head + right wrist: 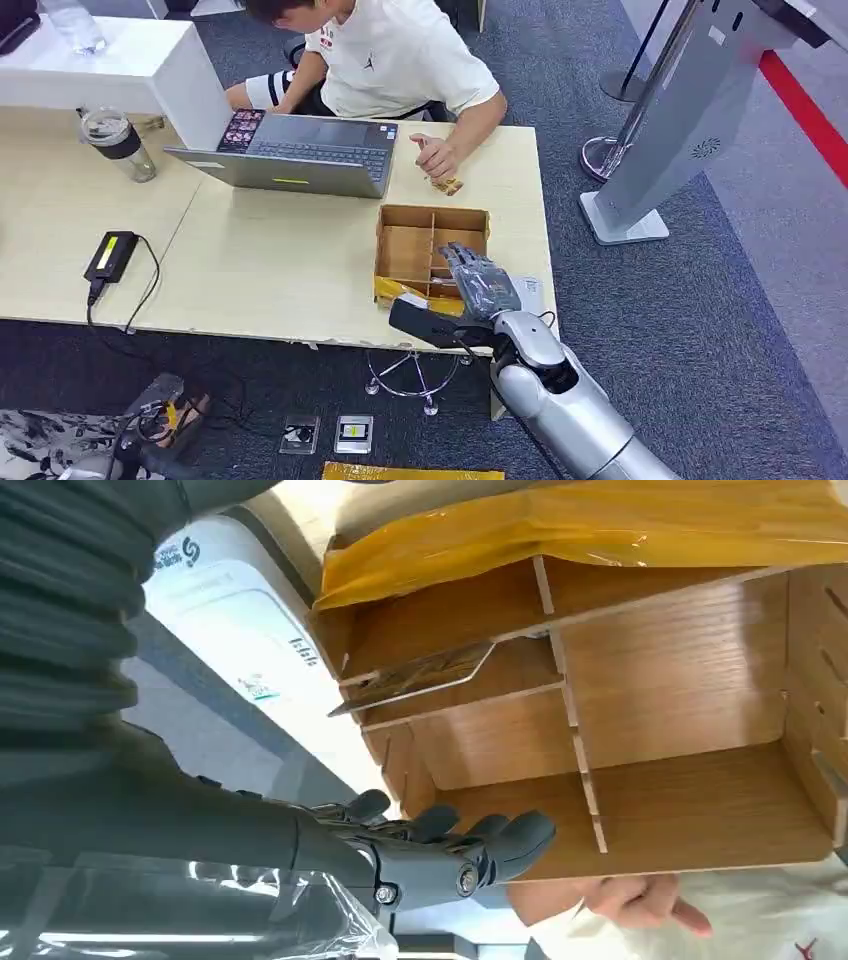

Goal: Pass the card to the sensor for recognition and then transmit it.

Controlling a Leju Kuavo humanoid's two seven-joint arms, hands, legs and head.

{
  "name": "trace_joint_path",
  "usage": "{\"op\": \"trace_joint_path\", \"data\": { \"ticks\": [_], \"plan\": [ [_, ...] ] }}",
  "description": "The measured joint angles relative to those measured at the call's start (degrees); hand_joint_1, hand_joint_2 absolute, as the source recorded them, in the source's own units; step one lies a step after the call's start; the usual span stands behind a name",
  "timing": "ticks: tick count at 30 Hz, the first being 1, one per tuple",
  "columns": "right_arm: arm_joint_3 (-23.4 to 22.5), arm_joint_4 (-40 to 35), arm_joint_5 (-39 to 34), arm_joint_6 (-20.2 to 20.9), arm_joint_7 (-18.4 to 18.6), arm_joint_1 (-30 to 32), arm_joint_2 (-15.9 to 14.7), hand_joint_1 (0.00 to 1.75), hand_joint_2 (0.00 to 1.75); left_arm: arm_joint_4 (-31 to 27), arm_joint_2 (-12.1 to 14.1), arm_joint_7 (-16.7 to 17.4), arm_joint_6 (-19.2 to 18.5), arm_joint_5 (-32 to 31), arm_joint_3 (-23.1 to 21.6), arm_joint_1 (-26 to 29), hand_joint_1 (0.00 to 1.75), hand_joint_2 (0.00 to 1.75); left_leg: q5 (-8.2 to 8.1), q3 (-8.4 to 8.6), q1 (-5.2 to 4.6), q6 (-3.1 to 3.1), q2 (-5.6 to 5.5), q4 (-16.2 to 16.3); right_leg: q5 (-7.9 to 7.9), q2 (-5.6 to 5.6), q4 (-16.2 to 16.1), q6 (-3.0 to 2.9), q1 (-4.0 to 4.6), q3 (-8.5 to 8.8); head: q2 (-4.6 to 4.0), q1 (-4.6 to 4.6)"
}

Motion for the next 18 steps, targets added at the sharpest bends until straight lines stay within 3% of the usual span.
{"op": "trace_joint_path", "data": {
  "ticks": [18],
  "plan": [
    [0.04,1.99,-0.02,-0.59,0.70,-0.01,0.22,0.30,1.75,0.00,-0.20,0.42,0.04,-1.09,0.00,-0.60,0.00,1.75,0.00,0.01,0.00,0.00,0.00,0.00,0.00,0.01,0.00,0.00,0.00,-0.01,0.00,0.00]
  ]
}}
